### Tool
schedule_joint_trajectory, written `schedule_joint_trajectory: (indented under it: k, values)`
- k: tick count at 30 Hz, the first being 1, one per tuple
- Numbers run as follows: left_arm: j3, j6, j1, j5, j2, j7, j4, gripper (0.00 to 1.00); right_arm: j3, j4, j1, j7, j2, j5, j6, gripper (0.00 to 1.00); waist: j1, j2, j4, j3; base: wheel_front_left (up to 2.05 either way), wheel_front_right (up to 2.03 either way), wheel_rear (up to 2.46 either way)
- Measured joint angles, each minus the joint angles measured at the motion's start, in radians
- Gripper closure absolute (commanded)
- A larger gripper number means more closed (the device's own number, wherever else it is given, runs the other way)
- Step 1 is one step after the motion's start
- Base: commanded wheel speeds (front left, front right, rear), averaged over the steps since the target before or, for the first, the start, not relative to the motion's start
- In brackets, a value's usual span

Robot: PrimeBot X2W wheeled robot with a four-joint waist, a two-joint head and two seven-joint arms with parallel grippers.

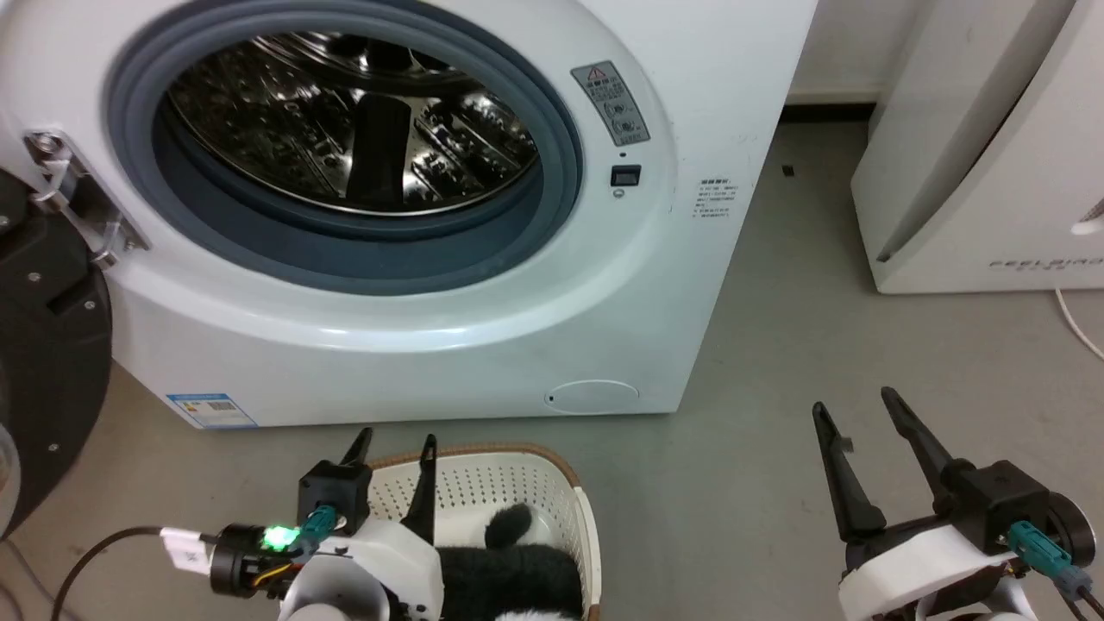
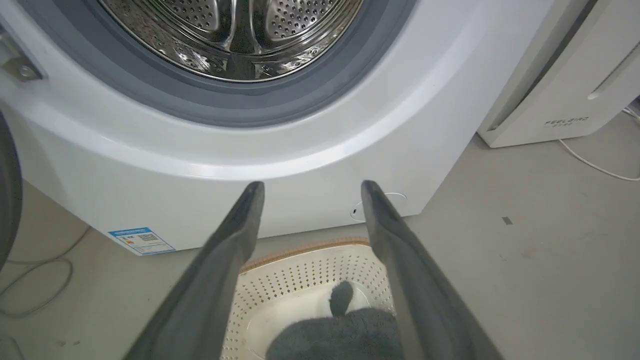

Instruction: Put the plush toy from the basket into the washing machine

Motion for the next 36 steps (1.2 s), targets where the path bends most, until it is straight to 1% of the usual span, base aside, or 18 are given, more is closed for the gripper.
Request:
schedule_joint_trajectory:
  k: [12, 23, 27, 30, 36]
  values:
    - [-0.047, -0.029, -0.092, -0.007, 0.018, -0.010, 0.179, 0.00, 0.011, -0.022, -0.014, -0.026, 0.000, 0.000, 0.000, 0.00, 0.0000, 0.0000, -0.018, 0.086, 0.00, 0.00, 0.00]
    - [-0.086, -0.045, -0.190, -0.023, 0.034, -0.020, 0.347, 0.00, 0.026, -0.045, -0.034, -0.051, 0.000, 0.011, 0.000, 0.00, 0.0000, 0.0000, -0.038, 0.176, 0.00, 0.00, 0.00]
    - [-0.114, -0.051, -0.232, -0.023, 0.047, -0.016, 0.408, 0.00, 0.030, -0.056, -0.038, -0.057, 0.000, 0.011, 0.000, 0.00, 0.0000, 0.0000, -0.045, 0.216, 0.00, 0.00, 0.00]
    - [-0.124, -0.059, -0.263, -0.024, 0.058, -0.015, 0.449, 0.00, 0.013, -0.066, -0.044, -0.065, 0.000, 0.016, 0.000, 0.00, 0.0000, 0.0000, -0.050, 0.248, 0.00, 0.00, 0.00]
    - [-0.162, -0.067, -0.316, -0.023, 0.091, -0.005, 0.528, 0.00, -0.002, -0.079, -0.066, -0.077, 0.000, 0.034, 0.000, 0.00, 0.0000, 0.0000, -0.068, 0.313, 0.00, 0.00, 0.00]
